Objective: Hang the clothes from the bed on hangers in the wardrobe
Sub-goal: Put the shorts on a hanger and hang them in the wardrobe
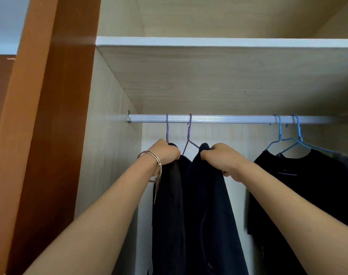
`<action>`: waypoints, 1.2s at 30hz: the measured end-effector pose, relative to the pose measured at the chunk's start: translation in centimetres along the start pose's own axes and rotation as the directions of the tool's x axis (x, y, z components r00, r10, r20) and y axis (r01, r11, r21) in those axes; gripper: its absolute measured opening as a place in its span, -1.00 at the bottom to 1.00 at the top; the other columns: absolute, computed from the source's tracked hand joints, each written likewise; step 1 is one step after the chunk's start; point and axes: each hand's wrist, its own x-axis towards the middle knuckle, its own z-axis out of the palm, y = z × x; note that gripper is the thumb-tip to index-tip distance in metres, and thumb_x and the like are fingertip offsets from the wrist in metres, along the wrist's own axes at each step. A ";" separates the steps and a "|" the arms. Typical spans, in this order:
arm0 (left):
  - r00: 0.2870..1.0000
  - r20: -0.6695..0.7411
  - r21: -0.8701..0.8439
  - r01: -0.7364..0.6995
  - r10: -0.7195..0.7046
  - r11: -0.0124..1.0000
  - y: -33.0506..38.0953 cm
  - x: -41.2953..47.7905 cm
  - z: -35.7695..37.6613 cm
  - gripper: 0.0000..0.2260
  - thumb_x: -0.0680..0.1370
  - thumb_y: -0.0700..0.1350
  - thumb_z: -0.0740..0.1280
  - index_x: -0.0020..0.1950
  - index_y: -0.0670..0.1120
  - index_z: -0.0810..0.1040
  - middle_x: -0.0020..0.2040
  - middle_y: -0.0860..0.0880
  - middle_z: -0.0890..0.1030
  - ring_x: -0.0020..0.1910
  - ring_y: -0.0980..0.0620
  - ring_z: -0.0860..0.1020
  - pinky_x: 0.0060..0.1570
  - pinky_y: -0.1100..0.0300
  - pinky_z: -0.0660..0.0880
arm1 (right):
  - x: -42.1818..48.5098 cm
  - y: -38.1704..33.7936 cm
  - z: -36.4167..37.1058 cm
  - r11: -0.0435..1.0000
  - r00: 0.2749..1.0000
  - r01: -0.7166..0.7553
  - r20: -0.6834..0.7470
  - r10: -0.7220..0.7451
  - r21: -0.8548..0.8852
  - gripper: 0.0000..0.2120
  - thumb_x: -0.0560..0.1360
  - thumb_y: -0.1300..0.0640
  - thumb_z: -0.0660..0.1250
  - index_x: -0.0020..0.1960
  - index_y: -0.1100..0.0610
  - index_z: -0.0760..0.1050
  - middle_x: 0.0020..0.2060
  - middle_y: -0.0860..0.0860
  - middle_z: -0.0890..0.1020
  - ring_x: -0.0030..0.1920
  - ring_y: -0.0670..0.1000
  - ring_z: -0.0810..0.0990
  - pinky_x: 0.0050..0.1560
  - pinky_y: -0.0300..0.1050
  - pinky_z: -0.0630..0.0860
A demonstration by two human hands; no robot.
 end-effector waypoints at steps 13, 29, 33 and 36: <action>0.970 -0.228 0.110 -0.066 0.090 0.992 -0.6 2.3 -1.3 -0.77 0.46 -0.31 0.13 0.04 -0.27 0.51 -0.02 -0.25 0.56 -0.02 -0.21 0.54 -0.06 0.10 0.48 | 1.3 -0.4 1.7 0.927 0.999 0.029 -0.045 -0.014 0.373 -0.93 0.39 0.32 0.22 -0.25 0.21 0.37 -0.33 0.11 0.42 -0.36 0.06 0.37 -0.39 -0.20 0.26; 0.989 -0.146 0.421 0.029 0.036 0.907 -2.1 1.6 -5.0 -0.85 0.50 -0.29 0.15 -0.10 -0.25 0.51 -0.18 -0.18 0.53 -0.07 -0.14 0.50 -0.15 0.17 0.41 | 2.8 -3.6 7.6 0.954 0.996 0.076 0.018 -0.085 0.291 -0.86 0.46 0.24 0.16 -0.28 0.19 0.35 -0.38 0.03 0.38 -0.40 0.00 0.35 -0.44 -0.21 0.23; 0.996 -0.086 0.534 0.020 0.030 0.845 -1.7 0.1 -5.2 -0.81 0.54 -0.30 0.13 -0.02 -0.29 0.53 -0.01 -0.24 0.57 0.02 -0.12 0.48 -0.16 0.14 0.42 | 1.6 -4.2 7.5 0.935 0.984 0.098 0.108 -0.142 0.341 -0.93 0.46 0.19 0.23 -0.19 0.14 0.35 -0.36 0.01 0.39 -0.43 -0.05 0.33 -0.55 -0.28 0.21; 0.996 -0.083 0.560 0.012 0.041 0.829 -2.2 -0.6 -5.0 -0.71 0.56 -0.26 0.12 0.22 -0.29 0.47 0.24 -0.25 0.52 0.21 -0.18 0.49 0.16 0.11 0.43 | 0.7 -3.4 8.3 0.932 0.978 0.137 0.106 -0.182 0.336 -0.82 0.45 0.11 0.22 0.03 0.08 0.34 -0.13 0.06 0.52 -0.26 -0.01 0.51 -0.38 -0.21 0.49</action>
